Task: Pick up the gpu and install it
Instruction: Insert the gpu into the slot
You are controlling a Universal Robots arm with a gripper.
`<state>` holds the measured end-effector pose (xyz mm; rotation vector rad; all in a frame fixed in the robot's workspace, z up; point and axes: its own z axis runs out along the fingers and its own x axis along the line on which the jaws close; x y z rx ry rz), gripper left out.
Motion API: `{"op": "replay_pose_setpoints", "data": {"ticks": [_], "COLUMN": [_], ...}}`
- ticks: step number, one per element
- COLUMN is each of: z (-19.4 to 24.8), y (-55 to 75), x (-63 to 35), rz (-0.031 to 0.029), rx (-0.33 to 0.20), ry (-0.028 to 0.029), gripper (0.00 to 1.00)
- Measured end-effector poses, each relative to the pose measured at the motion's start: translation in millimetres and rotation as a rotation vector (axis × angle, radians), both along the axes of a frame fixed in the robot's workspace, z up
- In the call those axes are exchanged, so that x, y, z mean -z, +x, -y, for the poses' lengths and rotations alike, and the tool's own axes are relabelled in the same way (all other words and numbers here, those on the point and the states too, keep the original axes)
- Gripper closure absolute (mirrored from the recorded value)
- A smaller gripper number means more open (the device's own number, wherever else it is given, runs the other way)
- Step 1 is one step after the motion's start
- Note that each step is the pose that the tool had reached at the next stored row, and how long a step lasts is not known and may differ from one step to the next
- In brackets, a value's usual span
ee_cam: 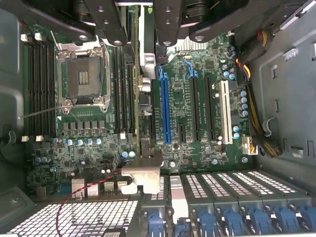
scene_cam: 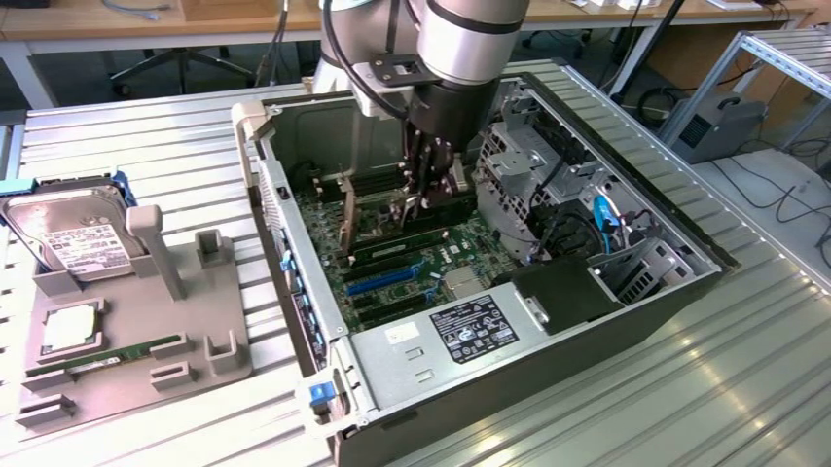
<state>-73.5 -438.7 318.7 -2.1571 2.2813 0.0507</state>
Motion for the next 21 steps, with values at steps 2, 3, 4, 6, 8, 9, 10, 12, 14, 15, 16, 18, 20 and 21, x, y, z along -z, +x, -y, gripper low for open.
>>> {"op": "replay_pose_setpoints", "data": {"ticks": [2,3,4,6,8,9,10,12,14,15,16,18,20,21], "z": [0.9,1.6,2.3,12.1,14.6,14.6,14.6,15.5,15.5,15.5,15.5,15.6,15.5,15.5], "y": [-1.1,-1.8,-2.8,-4.7,-5.0,-5.1,-5.1,-9.6,-10.9,-11.3,-11.7,-12.4,-13.1,-13.5], "x": [2.7,4.2,5.2,7.9,8.4,8.5,8.6,10.0,10.9,11.2,11.6,12.2,13.0,13.4], "rz": [0.0000,0.0000,0.0001,0.0000,0.0000,0.0267,0.0262,0.0261,0.0262,0.0262,0.0262,0.0262,0.0262,0.0262], "rx": [0.000,0.000,0.000,0.000,-0.018,-0.018,-0.063,-0.065,-0.065,-0.065,-0.065,-0.065,-0.065,-0.065], "ry": [-0.0001,0.0000,0.0001,0.0242,0.0242,0.0238,0.0243,0.0243,0.0245,0.0244,0.0244,0.0244,0.0245,0.0244], "gripper": [0.73,0.73,0.73,0.73,0.73,0.73,0.73,0.73,0.73,0.73,0.73,0.73,0.73,0.73]}}
